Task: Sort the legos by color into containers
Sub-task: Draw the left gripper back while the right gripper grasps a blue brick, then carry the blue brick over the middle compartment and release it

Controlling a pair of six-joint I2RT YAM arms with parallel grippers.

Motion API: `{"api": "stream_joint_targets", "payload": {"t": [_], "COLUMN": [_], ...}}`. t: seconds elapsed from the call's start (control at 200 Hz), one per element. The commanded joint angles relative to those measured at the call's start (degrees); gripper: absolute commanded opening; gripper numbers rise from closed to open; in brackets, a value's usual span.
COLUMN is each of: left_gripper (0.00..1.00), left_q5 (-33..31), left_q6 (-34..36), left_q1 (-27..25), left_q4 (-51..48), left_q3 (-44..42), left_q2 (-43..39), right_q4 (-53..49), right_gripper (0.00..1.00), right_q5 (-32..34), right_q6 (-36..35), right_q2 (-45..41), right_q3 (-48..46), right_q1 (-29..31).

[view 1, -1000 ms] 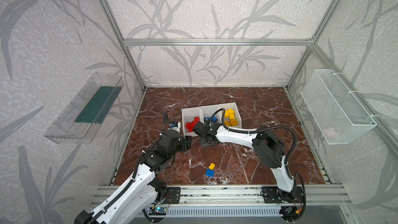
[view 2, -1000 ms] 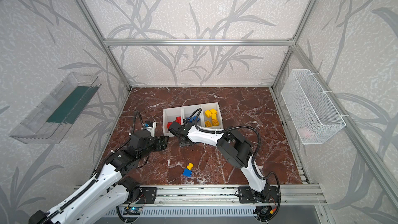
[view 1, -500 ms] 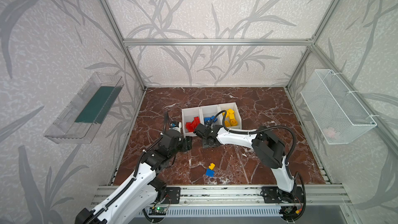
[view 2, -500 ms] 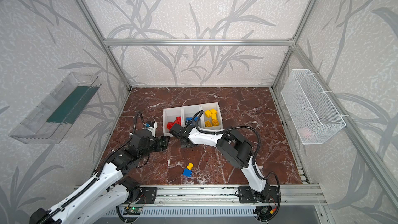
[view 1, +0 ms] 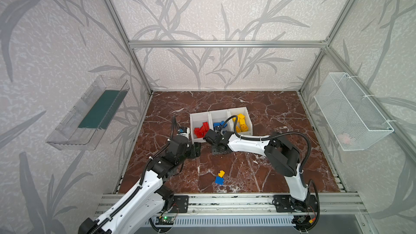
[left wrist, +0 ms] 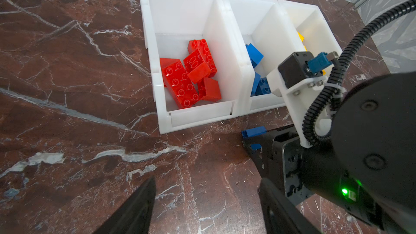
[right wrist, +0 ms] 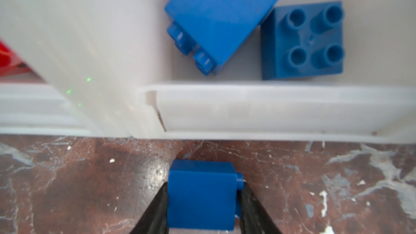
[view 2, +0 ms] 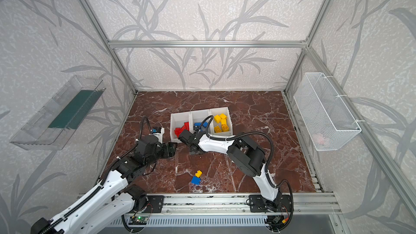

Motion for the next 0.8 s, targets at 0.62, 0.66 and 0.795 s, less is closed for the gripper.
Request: {"api": "stream_joint_targets", "payload": {"t": [0.62,0.66,0.795], "left_gripper": [0.75,0.75,0.75], "left_q5": [-1.8,-1.7,-1.6], "left_q6": [-1.7,-1.9,-2.0], "left_q1": [0.3,0.2,0.2], "left_q4": [0.1,-0.1,-0.4], "left_q3": [-1.5,-1.5,-1.7], "left_q2": [-0.7,-0.8,-1.4], "right_q4": [-7.9,-8.5,-10.1], "right_gripper": [0.39,0.39,0.39], "right_q5": [0.5,-0.5,-2.8], "right_q6": [-18.2,-19.1,-21.3], "right_q2": [-7.1,-5.5,-0.8], "right_q3": [10.6,12.9,20.3], "right_q1": [-7.4,-8.4,-11.3]}}
